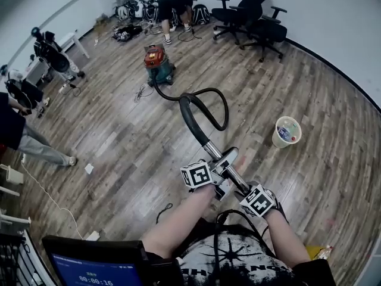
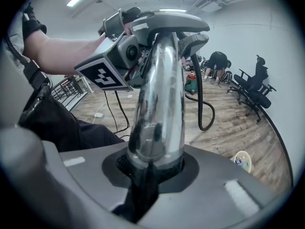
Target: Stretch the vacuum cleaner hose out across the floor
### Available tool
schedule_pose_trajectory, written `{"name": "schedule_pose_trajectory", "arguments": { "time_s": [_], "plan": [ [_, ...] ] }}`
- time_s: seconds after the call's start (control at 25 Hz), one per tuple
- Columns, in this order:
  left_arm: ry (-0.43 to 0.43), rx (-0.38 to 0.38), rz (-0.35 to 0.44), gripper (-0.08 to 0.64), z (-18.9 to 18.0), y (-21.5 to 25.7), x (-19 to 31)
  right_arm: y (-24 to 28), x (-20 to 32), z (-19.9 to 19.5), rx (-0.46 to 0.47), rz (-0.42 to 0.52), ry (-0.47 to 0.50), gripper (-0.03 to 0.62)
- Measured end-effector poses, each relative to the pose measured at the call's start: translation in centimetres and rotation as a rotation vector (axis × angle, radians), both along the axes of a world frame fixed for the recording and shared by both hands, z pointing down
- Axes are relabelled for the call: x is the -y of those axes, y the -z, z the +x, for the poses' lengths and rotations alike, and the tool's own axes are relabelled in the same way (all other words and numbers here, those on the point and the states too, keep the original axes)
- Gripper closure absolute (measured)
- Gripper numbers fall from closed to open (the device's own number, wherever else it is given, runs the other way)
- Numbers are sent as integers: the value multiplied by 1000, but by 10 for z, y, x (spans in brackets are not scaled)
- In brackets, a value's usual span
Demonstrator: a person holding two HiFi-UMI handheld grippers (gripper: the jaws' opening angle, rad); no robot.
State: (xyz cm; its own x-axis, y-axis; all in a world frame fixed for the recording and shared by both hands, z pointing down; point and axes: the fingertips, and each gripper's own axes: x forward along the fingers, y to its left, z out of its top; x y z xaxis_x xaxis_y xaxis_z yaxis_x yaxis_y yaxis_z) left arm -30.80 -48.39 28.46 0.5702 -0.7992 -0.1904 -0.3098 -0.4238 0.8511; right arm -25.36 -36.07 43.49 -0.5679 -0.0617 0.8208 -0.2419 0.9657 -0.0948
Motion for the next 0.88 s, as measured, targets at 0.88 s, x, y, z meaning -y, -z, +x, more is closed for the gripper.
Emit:
{"name": "schedule_pose_trajectory", "arguments": {
  "time_s": [0.88],
  "plan": [
    [-45, -13, 6, 503, -7, 4, -87, 4, -86, -12, -12, 14, -43, 514]
  ]
}}
